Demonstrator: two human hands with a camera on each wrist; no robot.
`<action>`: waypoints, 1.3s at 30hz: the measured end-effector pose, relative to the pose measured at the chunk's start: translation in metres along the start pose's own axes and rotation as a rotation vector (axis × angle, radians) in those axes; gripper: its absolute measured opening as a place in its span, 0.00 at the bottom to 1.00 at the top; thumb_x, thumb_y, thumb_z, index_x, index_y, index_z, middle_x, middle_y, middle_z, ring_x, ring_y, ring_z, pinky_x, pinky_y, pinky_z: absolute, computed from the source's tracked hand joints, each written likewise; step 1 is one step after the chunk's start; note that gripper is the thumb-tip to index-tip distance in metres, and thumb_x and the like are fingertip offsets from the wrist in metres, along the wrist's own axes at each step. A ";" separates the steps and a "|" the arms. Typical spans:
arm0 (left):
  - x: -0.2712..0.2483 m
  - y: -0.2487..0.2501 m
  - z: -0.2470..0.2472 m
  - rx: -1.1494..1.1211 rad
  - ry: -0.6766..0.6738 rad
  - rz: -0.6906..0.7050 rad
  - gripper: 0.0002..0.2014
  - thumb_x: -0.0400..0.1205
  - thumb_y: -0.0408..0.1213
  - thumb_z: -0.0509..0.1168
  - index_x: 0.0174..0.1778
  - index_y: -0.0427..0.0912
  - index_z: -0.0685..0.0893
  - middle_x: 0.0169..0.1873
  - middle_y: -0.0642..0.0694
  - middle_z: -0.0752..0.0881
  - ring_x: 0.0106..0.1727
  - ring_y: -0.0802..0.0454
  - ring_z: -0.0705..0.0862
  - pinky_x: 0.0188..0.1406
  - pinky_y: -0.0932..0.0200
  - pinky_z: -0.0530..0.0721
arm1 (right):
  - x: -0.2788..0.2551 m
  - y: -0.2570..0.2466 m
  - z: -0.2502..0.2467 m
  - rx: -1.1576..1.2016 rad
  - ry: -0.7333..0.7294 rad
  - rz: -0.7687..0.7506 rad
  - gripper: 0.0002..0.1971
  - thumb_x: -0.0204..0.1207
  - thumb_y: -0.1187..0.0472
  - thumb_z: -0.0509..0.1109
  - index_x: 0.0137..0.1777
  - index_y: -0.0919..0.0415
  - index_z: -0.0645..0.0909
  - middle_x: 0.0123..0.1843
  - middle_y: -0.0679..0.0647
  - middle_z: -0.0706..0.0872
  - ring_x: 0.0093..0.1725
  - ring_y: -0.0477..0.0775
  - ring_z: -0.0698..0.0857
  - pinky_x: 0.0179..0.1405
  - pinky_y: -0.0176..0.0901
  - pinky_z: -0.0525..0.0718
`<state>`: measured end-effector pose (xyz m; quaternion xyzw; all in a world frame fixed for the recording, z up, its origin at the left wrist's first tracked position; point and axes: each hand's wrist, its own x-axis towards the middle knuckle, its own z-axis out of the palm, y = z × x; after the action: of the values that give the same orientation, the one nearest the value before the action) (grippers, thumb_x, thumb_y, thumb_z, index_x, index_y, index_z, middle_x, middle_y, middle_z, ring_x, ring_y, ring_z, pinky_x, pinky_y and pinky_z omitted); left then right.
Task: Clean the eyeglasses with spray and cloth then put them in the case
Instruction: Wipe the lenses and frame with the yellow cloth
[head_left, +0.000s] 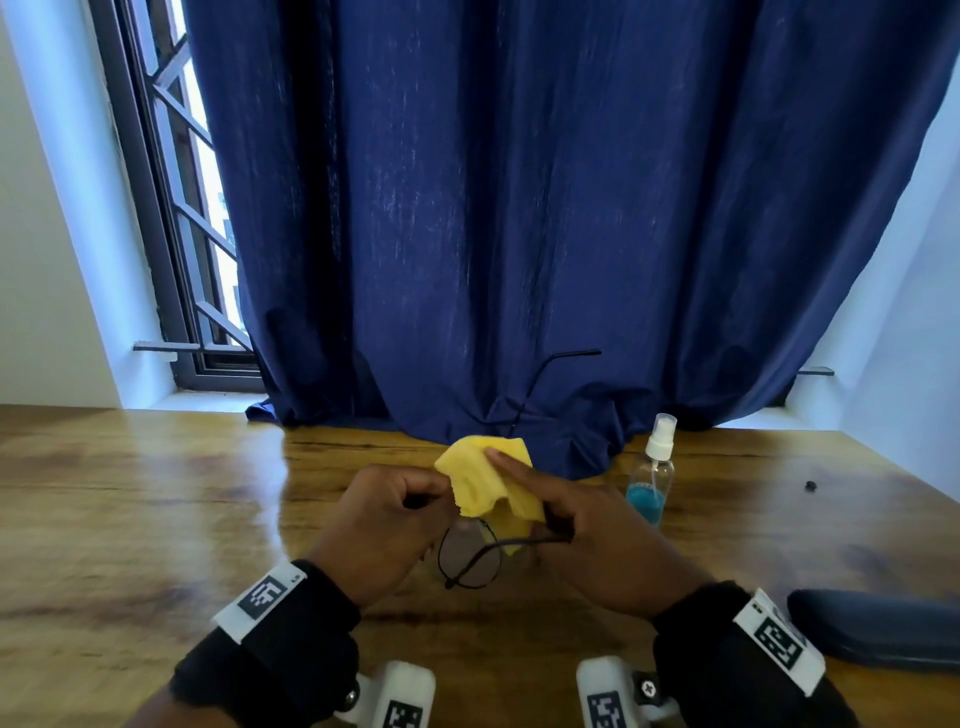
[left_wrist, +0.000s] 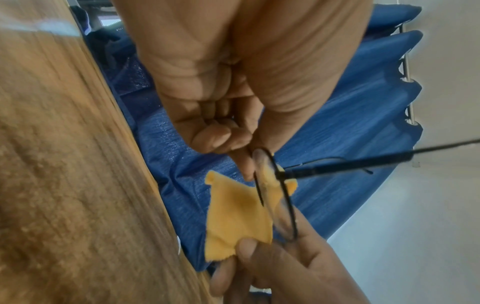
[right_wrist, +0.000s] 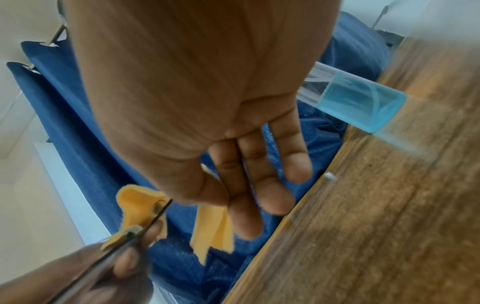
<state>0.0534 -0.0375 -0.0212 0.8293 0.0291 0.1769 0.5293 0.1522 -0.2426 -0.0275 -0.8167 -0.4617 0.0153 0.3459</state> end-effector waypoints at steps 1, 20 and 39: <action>0.001 -0.001 -0.002 -0.008 0.020 0.002 0.09 0.82 0.31 0.70 0.38 0.34 0.91 0.25 0.43 0.83 0.27 0.57 0.76 0.29 0.60 0.77 | 0.000 0.002 -0.001 -0.015 0.024 0.015 0.41 0.83 0.59 0.69 0.80 0.16 0.54 0.53 0.57 0.92 0.50 0.56 0.91 0.57 0.58 0.89; -0.002 0.001 0.002 0.047 -0.021 -0.001 0.15 0.81 0.35 0.73 0.27 0.46 0.87 0.21 0.53 0.80 0.25 0.62 0.75 0.29 0.64 0.75 | -0.003 -0.010 -0.004 0.011 -0.063 -0.023 0.32 0.88 0.57 0.64 0.79 0.19 0.62 0.47 0.47 0.91 0.37 0.40 0.85 0.45 0.35 0.86; 0.004 -0.012 0.001 -0.114 0.060 -0.100 0.06 0.79 0.30 0.74 0.40 0.42 0.95 0.22 0.49 0.86 0.23 0.60 0.76 0.25 0.65 0.79 | -0.004 -0.004 -0.002 0.099 -0.029 0.076 0.30 0.87 0.64 0.61 0.77 0.26 0.71 0.41 0.48 0.93 0.41 0.53 0.90 0.48 0.46 0.91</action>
<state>0.0592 -0.0321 -0.0306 0.7896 0.0761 0.1763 0.5828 0.1479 -0.2455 -0.0253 -0.8152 -0.4342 0.0630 0.3781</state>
